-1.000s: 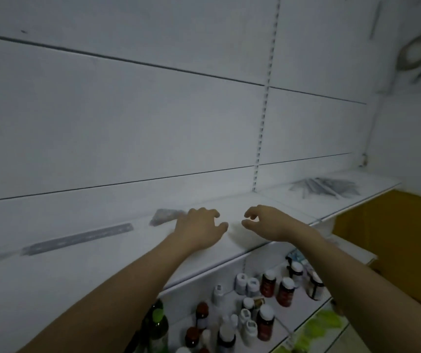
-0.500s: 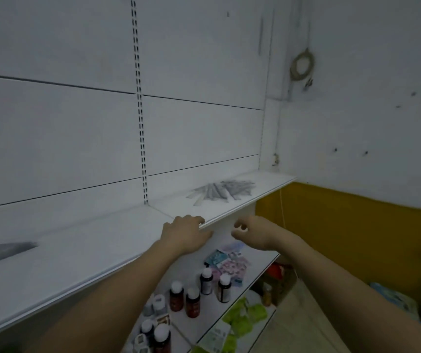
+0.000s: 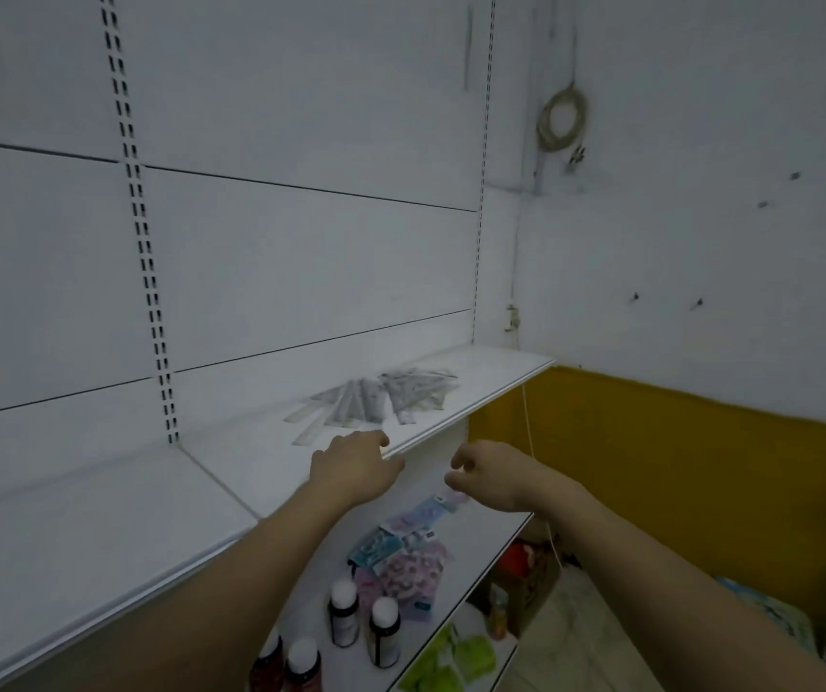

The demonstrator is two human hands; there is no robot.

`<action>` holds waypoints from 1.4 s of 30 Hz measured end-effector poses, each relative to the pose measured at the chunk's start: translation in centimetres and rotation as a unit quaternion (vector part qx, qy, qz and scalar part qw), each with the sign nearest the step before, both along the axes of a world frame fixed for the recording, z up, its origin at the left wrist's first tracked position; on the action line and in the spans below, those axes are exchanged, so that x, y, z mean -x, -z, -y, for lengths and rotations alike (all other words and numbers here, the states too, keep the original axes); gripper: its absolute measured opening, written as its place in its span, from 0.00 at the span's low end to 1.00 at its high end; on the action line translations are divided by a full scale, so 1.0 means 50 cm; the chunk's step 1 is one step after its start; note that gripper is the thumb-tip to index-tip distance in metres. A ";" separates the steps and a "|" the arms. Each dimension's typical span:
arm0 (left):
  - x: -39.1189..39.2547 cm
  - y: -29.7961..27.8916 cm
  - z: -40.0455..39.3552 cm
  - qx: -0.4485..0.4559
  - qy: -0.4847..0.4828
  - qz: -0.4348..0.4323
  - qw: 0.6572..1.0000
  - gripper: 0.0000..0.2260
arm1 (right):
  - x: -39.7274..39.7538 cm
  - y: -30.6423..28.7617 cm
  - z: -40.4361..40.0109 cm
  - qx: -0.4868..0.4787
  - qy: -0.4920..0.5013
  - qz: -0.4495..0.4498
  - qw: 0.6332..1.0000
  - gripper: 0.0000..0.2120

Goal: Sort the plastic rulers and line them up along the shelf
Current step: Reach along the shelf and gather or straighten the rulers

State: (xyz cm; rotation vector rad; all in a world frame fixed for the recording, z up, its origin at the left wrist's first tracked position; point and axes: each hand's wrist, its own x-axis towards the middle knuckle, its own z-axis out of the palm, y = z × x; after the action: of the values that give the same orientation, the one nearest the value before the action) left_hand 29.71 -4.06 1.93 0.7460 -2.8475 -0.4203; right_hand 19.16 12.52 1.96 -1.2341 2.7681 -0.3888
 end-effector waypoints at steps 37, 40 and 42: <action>0.482 0.007 0.397 -0.303 -0.294 -0.167 0.891 0.03 | 0.735 -0.030 0.635 0.035 -0.435 0.176 0.882 0.09; 0.463 0.000 0.398 -0.320 -0.299 -0.178 0.881 0.04 | 0.731 -0.026 0.649 -0.001 -0.501 0.187 0.845 0.06; 0.452 -0.004 0.397 -0.318 -0.292 -0.162 0.887 0.05 | 0.725 -0.017 0.643 -0.020 -0.539 0.171 0.825 0.06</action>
State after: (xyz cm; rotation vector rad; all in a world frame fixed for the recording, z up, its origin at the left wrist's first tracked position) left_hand 7.09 -23.91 2.10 1.4161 -2.0087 -1.2499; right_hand -17.08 -19.63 2.83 -2.1527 1.4147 -0.3585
